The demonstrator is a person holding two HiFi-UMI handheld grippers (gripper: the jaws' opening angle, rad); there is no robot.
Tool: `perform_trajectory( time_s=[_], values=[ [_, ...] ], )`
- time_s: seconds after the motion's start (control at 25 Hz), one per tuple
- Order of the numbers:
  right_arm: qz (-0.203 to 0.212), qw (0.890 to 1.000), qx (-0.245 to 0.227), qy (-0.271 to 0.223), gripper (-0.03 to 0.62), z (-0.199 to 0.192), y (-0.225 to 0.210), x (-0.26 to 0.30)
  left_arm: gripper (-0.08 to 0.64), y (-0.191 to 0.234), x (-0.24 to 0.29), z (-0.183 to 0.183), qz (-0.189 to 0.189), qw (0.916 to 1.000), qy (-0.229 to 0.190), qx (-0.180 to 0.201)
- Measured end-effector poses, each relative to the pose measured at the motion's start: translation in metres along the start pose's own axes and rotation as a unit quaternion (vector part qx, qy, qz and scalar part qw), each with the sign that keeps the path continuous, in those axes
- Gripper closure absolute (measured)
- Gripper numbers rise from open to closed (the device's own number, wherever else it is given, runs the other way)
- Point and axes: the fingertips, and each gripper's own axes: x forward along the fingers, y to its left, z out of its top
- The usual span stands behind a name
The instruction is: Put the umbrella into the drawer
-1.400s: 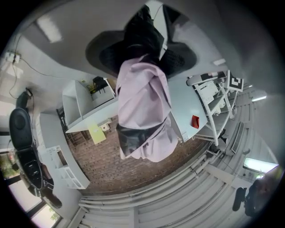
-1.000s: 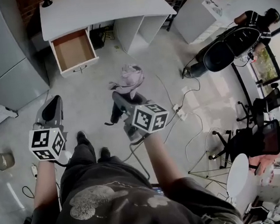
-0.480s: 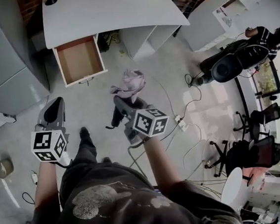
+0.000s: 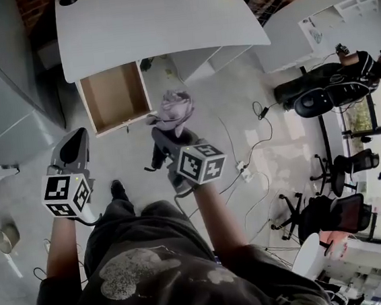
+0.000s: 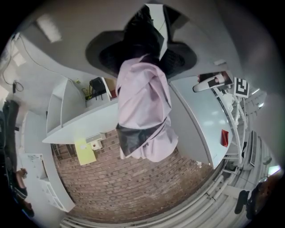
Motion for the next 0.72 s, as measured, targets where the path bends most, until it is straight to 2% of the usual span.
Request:
perform_trajectory(
  time_s=[0.32, 0.56, 0.72],
  values=[
    [0.028, 0.998, -0.034, 0.049, 0.36, 0.008, -0.007, 0.061, 0.549, 0.032, 0.025, -0.01, 0.035, 0.9991, 0.016, -0.017],
    [0.08, 0.99, -0.074, 0.091, 0.36, 0.015, -0.023, 0.113, 0.549, 0.05, 0.031, -0.017, 0.114, 0.9926, 0.022, -0.036],
    [0.136, 0.977, -0.101, 0.129, 0.36, 0.02, -0.031, 0.144, 0.549, 0.054, 0.039, -0.023, 0.179, 0.982, 0.031, -0.051]
  ],
)
